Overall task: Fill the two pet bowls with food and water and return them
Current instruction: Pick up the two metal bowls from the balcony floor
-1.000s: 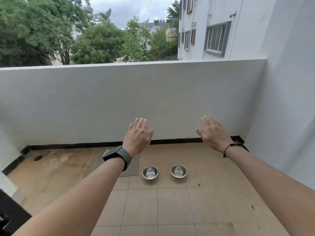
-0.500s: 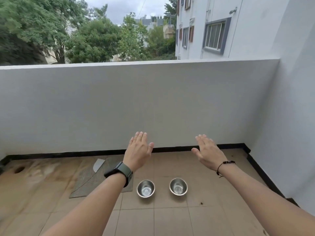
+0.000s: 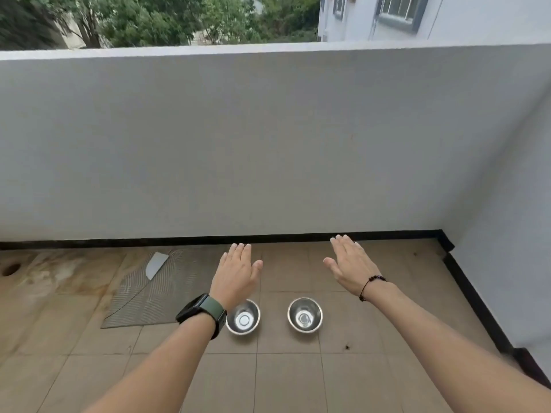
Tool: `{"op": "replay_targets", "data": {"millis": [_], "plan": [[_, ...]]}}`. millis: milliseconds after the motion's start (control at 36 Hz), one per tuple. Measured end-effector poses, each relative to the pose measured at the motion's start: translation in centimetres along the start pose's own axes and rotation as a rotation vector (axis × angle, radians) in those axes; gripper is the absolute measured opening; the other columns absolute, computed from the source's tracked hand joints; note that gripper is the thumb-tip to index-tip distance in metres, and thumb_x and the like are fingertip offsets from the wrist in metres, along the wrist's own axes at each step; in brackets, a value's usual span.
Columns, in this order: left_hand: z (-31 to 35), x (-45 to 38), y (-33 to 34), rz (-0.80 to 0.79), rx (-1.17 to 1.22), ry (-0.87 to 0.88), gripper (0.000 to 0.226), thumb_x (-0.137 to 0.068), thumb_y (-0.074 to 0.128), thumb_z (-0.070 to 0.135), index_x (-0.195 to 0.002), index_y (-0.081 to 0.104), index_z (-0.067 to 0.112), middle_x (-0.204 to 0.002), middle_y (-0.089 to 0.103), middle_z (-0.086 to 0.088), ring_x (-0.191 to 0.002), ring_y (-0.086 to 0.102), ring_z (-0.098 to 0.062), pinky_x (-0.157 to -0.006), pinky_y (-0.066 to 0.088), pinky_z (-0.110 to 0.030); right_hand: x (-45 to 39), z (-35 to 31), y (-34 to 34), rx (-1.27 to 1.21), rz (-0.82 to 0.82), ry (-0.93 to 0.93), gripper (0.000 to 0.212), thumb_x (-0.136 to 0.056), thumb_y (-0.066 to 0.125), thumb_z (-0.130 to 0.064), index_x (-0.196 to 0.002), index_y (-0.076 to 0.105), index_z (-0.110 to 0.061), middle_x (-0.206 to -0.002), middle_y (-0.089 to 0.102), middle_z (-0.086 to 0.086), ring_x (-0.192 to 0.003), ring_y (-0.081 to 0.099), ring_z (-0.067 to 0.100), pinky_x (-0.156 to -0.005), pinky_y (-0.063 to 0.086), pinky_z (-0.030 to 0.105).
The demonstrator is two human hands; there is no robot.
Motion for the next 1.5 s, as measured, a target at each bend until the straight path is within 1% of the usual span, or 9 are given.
{"op": "replay_targets", "data": {"millis": [139, 222, 306, 389, 611, 722, 1028, 1167, 1500], "plan": [[-1.0, -2.6, 3.2, -0.067, -0.008, -0.017, 0.062, -0.096, 0.018, 0.042, -0.143, 0.026, 0.003, -0.15, 0.029, -0.011, -0.142, 0.019, -0.023, -0.114, 0.015, -0.036, -2.7, 1.4, 3.2, -0.014, -0.086, 0.02, 0.057, -0.1, 0.029, -0.035, -0.148, 0.015, -0.006, -0.157, 0.013, 0.01, -0.146, 0.005, 0.021, -0.117, 0.003, 0.033], [-1.7, -4.0, 5.4, -0.118, 0.028, -0.034, 0.085, -0.078, 0.003, 0.056, -0.137, 0.034, 0.003, -0.142, 0.039, -0.01, -0.136, 0.028, -0.023, -0.11, 0.021, -0.036, -4.3, 2.1, 5.4, -0.029, -0.129, 0.035, 0.055, -0.1, 0.03, -0.033, -0.147, 0.018, -0.006, -0.156, 0.015, 0.011, -0.146, 0.007, 0.022, -0.117, 0.005, 0.033], [-2.8, -5.5, 7.7, -0.173, 0.055, -0.057, 0.051, -0.098, 0.025, 0.036, -0.137, 0.035, 0.003, -0.143, 0.039, -0.009, -0.136, 0.028, -0.023, -0.11, 0.02, -0.035, -5.8, 2.4, 7.5, -0.058, -0.175, 0.062, 0.055, -0.1, 0.03, -0.033, -0.147, 0.018, -0.006, -0.157, 0.015, 0.011, -0.146, 0.007, 0.022, -0.117, 0.005, 0.033], [-4.2, -7.0, 10.0, -0.194, 0.093, -0.07, 0.041, -0.099, 0.032, 0.026, -0.133, 0.039, 0.004, -0.138, 0.043, -0.009, -0.133, 0.031, -0.023, -0.109, 0.022, -0.035, -7.4, 2.7, 9.8, -0.066, -0.218, 0.082, 0.056, -0.1, 0.03, -0.034, -0.147, 0.017, -0.006, -0.157, 0.015, 0.01, -0.146, 0.006, 0.021, -0.117, 0.004, 0.032], [-8.1, -11.1, 16.4, -0.28, 0.189, -0.138, 0.06, -0.087, 0.022, 0.049, -0.122, 0.048, 0.009, -0.122, 0.054, -0.006, -0.118, 0.044, -0.022, -0.102, 0.029, -0.032, -11.6, 4.0, 16.7, -0.133, -0.262, 0.157, 0.054, -0.1, 0.03, -0.032, -0.147, 0.019, -0.008, -0.157, 0.016, 0.009, -0.146, 0.007, 0.02, -0.117, 0.004, 0.031], [-9.6, -11.2, 19.9, -0.347, 0.223, -0.244, 0.037, -0.098, 0.033, 0.029, -0.128, 0.043, 0.008, -0.131, 0.049, -0.009, -0.126, 0.041, -0.024, -0.104, 0.027, -0.032, -12.3, 4.7, 20.4, -0.186, -0.298, 0.195, 0.052, -0.1, 0.033, -0.03, -0.146, 0.021, -0.009, -0.155, 0.02, 0.007, -0.146, 0.009, 0.02, -0.116, 0.005, 0.03], [-11.1, -9.6, 25.6, -0.518, 0.171, -0.374, 0.046, -0.1, 0.029, 0.031, -0.141, 0.029, 0.009, -0.146, 0.038, -0.008, -0.137, 0.031, -0.021, -0.111, 0.021, -0.031, -11.9, 6.5, 25.0, -0.19, -0.451, 0.223, 0.069, -0.088, 0.012, -0.047, -0.148, 0.016, -0.014, -0.157, 0.016, 0.005, -0.146, 0.009, 0.017, -0.116, 0.003, 0.029], [-10.3, -10.9, 25.7, -0.494, 0.167, -0.371, 0.047, -0.1, 0.029, 0.031, -0.142, 0.029, 0.008, -0.146, 0.037, -0.008, -0.138, 0.031, -0.021, -0.11, 0.023, -0.03, -12.8, 7.3, 24.9, -0.211, -0.438, 0.212, 0.105, -0.057, -0.011, -0.06, -0.148, 0.014, -0.015, -0.157, 0.016, 0.004, -0.146, 0.009, 0.016, -0.116, 0.002, 0.028], [-9.8, -15.4, 31.5, -0.508, 0.352, -0.454, 0.048, -0.1, 0.033, 0.029, -0.141, 0.03, 0.005, -0.145, 0.039, -0.012, -0.133, 0.038, -0.024, -0.109, 0.029, -0.032, -16.1, 9.4, 30.6, -0.262, -0.504, 0.26, 0.084, -0.077, 0.006, -0.055, -0.147, 0.022, -0.009, -0.153, 0.026, 0.009, -0.143, 0.018, 0.02, -0.116, 0.011, 0.028]]}}
Point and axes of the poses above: each hand's wrist, its own x-axis away from the middle knuckle, its own y-axis out of the palm, z = x × y, the point moved 5 cm from there along -x, towards the middle knuckle
